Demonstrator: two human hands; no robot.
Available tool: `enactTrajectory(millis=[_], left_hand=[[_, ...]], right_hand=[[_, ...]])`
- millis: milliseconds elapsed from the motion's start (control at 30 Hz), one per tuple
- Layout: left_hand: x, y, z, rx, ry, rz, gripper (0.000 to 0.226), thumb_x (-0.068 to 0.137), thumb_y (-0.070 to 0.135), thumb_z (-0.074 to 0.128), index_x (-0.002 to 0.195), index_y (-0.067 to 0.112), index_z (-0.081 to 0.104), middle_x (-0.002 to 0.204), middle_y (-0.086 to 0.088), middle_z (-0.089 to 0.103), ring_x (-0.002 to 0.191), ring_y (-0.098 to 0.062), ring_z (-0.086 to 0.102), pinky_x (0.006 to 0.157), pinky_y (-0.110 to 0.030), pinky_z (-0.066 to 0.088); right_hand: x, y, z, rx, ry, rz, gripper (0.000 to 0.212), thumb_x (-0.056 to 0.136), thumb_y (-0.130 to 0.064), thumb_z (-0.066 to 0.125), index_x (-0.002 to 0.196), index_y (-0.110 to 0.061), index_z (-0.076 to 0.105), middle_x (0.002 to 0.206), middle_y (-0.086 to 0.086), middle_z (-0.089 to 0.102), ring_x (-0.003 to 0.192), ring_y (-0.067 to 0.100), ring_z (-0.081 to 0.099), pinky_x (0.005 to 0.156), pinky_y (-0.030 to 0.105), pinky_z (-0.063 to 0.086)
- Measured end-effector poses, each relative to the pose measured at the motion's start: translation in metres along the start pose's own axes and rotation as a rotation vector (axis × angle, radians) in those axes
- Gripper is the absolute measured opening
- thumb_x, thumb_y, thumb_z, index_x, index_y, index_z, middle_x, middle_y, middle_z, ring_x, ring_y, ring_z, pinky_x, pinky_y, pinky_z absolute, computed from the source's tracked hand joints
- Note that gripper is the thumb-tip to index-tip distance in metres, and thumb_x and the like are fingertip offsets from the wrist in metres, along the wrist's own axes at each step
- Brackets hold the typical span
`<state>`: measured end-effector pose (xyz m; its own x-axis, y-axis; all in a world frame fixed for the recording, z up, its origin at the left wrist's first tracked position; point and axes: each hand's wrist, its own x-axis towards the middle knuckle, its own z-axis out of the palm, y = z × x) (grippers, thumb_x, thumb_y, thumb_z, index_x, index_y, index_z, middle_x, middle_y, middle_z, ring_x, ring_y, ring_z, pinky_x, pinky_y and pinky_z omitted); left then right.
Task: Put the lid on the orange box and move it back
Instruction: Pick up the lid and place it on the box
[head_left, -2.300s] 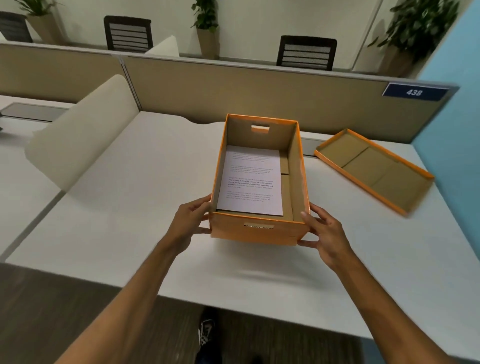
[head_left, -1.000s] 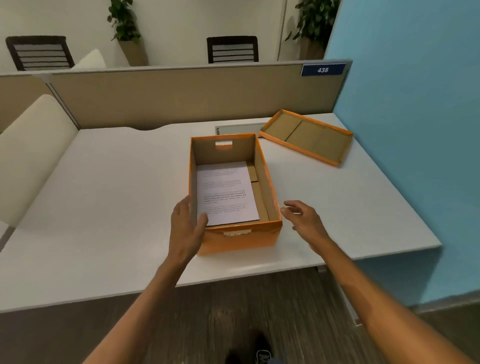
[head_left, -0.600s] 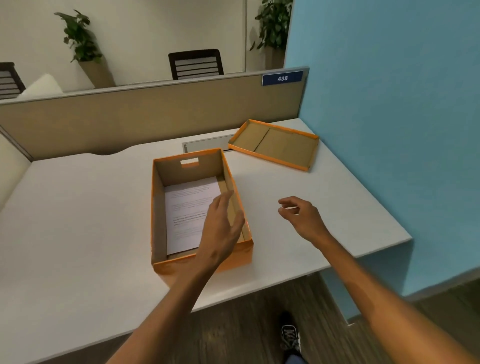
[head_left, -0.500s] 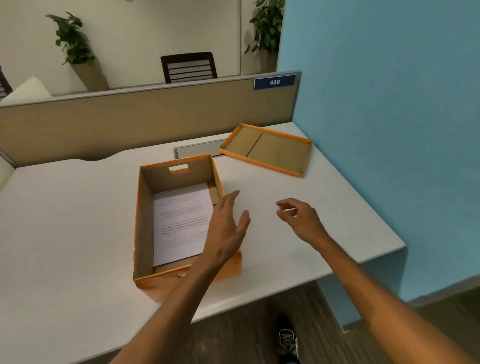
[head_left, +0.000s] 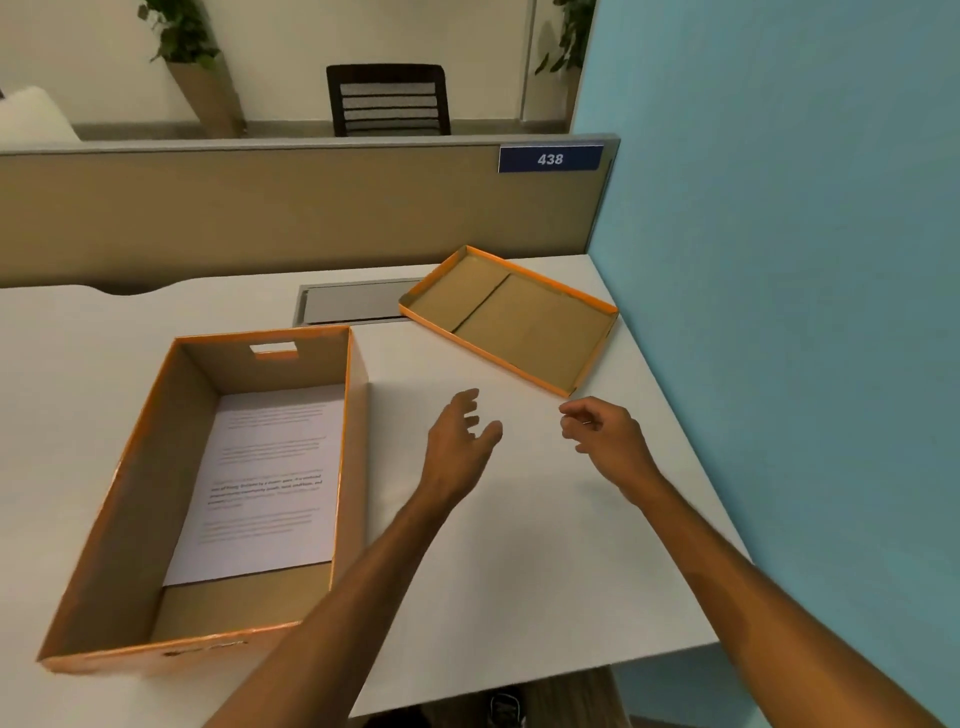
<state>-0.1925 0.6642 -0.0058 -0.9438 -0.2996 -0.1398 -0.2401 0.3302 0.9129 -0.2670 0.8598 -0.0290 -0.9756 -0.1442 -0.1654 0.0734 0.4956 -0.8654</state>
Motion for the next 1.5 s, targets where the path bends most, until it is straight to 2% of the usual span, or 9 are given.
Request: enactTrajectory(millis=[267, 533, 700, 933, 1000, 1133, 1300, 1400, 1500], left_hand=[[0.083, -0.013, 0.049, -0.126, -0.094, -0.235, 0.064, 0.09, 0.028, 0.067, 0.146, 0.015, 0.039, 0.143, -0.012, 0.051, 0.112, -0.025, 0.06, 0.088, -0.034, 0.05], [0.178, -0.038, 0.089, -0.243, -0.142, -0.443, 0.072, 0.087, 0.029, 0.07, 0.146, 0.009, 0.036, 0.13, -0.012, 0.057, 0.113, -0.031, 0.06, 0.1, -0.043, 0.05], [0.22, -0.05, 0.1, -0.746, -0.005, -0.721, 0.015, 0.085, 0.006, 0.071, 0.092, -0.004, 0.062, 0.089, -0.016, 0.063, 0.091, -0.03, 0.064, 0.089, -0.034, 0.055], [0.236, -0.051, 0.099, -0.973, -0.088, -0.728, 0.01, 0.088, -0.001, 0.062, 0.097, -0.003, 0.066, 0.096, -0.02, 0.07, 0.089, -0.032, 0.069, 0.078, -0.042, 0.062], [0.238, -0.05, 0.097, -1.02, -0.112, -0.678, 0.014, 0.091, -0.002, 0.056, 0.103, 0.0, 0.064, 0.094, -0.017, 0.069, 0.085, -0.03, 0.067, 0.073, -0.044, 0.062], [0.238, -0.049, 0.089, -1.025, -0.16, -0.562, 0.032, 0.09, -0.001, 0.057, 0.122, 0.005, 0.058, 0.111, -0.014, 0.067, 0.098, -0.031, 0.063, 0.097, -0.053, 0.052], [0.23, -0.035, 0.071, -1.014, -0.156, -0.498, 0.029, 0.089, 0.002, 0.064, 0.118, 0.005, 0.061, 0.11, -0.015, 0.072, 0.098, -0.032, 0.07, 0.079, -0.044, 0.06], [0.218, -0.027, 0.062, -0.97, -0.129, -0.458, 0.034, 0.087, 0.004, 0.069, 0.12, 0.007, 0.06, 0.112, -0.015, 0.073, 0.098, -0.032, 0.073, 0.079, -0.044, 0.06], [0.202, -0.014, 0.054, -0.919, -0.098, -0.38, 0.038, 0.084, 0.006, 0.072, 0.119, 0.01, 0.058, 0.109, -0.013, 0.075, 0.098, -0.031, 0.073, 0.079, -0.045, 0.06]], right_hand=[[0.089, 0.025, -0.014, 0.062, 0.051, 0.228, 0.02, 0.088, -0.012, 0.058, 0.081, -0.029, 0.067, 0.089, 0.004, 0.073, 0.092, 0.03, 0.071, 0.082, 0.048, 0.06], [0.173, 0.045, 0.002, 0.164, 0.152, 0.473, 0.033, 0.082, -0.012, 0.068, 0.114, -0.015, 0.061, 0.104, 0.019, 0.071, 0.088, 0.034, 0.072, 0.071, 0.045, 0.063], [0.204, 0.05, 0.01, 0.224, 0.292, 0.545, 0.014, 0.075, 0.003, 0.066, 0.069, -0.008, 0.061, 0.087, 0.023, 0.071, 0.067, 0.035, 0.072, 0.048, 0.047, 0.061], [0.214, 0.05, 0.004, 0.335, 0.237, 0.565, 0.008, 0.072, 0.006, 0.068, 0.074, 0.001, 0.061, 0.083, 0.027, 0.071, 0.066, 0.039, 0.073, 0.052, 0.049, 0.061], [0.212, 0.044, -0.001, 0.38, 0.184, 0.553, 0.01, 0.074, 0.006, 0.068, 0.081, 0.004, 0.062, 0.086, 0.029, 0.071, 0.067, 0.04, 0.073, 0.053, 0.046, 0.061], [0.204, 0.03, -0.007, 0.408, 0.155, 0.517, 0.022, 0.076, 0.005, 0.068, 0.094, 0.016, 0.061, 0.087, 0.033, 0.071, 0.067, 0.041, 0.074, 0.057, 0.047, 0.061], [0.189, 0.015, -0.015, 0.125, 0.152, 0.464, 0.028, 0.078, -0.015, 0.074, 0.099, -0.001, 0.063, 0.097, 0.02, 0.072, 0.078, 0.033, 0.073, 0.072, 0.05, 0.062], [0.164, 0.004, -0.013, -0.313, 0.297, 0.15, 0.04, 0.082, -0.033, 0.072, 0.115, -0.017, 0.057, 0.11, 0.003, 0.062, 0.098, 0.024, 0.063, 0.08, 0.044, 0.056], [0.133, -0.009, -0.002, -0.418, 0.242, -0.226, 0.049, 0.083, -0.043, 0.071, 0.123, -0.02, 0.057, 0.122, 0.004, 0.058, 0.109, 0.023, 0.056, 0.087, 0.041, 0.053]])
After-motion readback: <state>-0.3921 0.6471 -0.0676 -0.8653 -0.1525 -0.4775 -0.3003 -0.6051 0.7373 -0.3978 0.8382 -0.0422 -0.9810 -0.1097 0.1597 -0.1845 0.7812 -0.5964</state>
